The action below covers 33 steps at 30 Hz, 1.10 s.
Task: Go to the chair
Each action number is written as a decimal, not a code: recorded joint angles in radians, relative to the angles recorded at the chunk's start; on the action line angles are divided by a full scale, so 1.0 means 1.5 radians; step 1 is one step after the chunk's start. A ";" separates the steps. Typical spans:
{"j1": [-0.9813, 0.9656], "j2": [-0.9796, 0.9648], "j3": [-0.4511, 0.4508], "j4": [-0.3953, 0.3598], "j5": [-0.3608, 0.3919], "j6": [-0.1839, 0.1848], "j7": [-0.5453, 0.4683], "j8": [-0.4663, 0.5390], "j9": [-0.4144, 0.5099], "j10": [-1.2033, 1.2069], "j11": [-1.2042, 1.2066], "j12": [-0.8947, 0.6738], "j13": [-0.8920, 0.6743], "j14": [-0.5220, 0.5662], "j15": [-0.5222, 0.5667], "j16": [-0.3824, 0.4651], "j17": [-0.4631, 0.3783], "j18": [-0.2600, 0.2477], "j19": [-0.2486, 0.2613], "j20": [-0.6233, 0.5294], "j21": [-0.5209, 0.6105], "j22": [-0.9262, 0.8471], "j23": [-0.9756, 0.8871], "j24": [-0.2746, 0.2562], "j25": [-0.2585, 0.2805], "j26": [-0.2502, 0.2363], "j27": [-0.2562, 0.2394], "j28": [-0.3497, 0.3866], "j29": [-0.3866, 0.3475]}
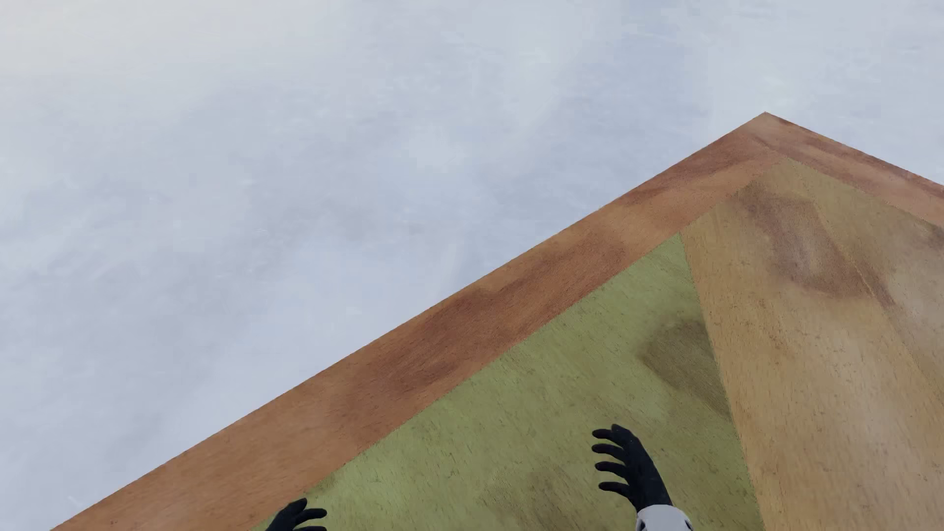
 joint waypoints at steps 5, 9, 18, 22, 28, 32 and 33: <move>-0.087 -0.136 -0.134 0.051 -0.019 0.032 0.028 -0.007 -0.016 0.185 0.210 -0.078 0.142 -0.159 -0.205 0.040 0.003 -0.114 0.002 -0.043 -0.022 -0.035 0.033 -0.006 0.023 0.047 0.083 0.003 0.005; -0.092 -0.147 -0.072 0.034 -0.048 0.016 0.025 -0.016 0.006 0.165 0.239 -0.122 0.140 -0.072 -0.212 0.016 -0.022 0.029 0.028 -0.053 -0.008 -0.052 0.028 0.024 0.110 -0.059 0.176 0.064 -0.031; 0.079 -0.115 -0.168 0.088 -0.049 0.024 0.039 -0.002 -0.002 0.096 0.180 -0.121 0.159 -0.147 -0.118 0.011 -0.029 -0.103 0.022 -0.048 0.014 -0.096 0.072 -0.040 0.049 0.044 0.045 0.079 -0.019; -0.061 -0.010 -0.061 0.070 -0.018 0.038 -0.052 0.012 0.010 0.334 0.092 -0.041 0.121 -0.009 -0.119 0.001 -0.030 -0.029 0.019 -0.011 0.045 -0.044 0.077 0.005 0.070 -0.064 0.065 0.044 -0.086; 0.036 -0.118 -0.104 0.076 -0.032 -0.019 0.014 -0.036 0.036 0.090 0.355 -0.041 0.065 -0.122 0.026 0.068 0.005 -0.082 -0.083 0.016 0.015 -0.036 0.057 0.004 0.040 0.038 0.074 0.071 0.038; -0.042 -0.145 -0.186 0.076 0.004 -0.050 -0.026 -0.055 0.040 0.369 0.172 -0.167 0.159 0.025 -0.075 -0.028 -0.046 -0.129 -0.044 -0.087 0.073 -0.040 0.154 -0.020 -0.021 -0.099 0.106 0.102 -0.023; -0.095 -0.102 -0.144 0.063 0.018 -0.024 -0.042 -0.045 0.054 0.350 0.155 -0.130 0.153 0.003 -0.095 -0.037 -0.027 -0.135 -0.040 -0.082 0.072 -0.028 0.131 0.001 -0.011 -0.122 0.116 0.081 -0.051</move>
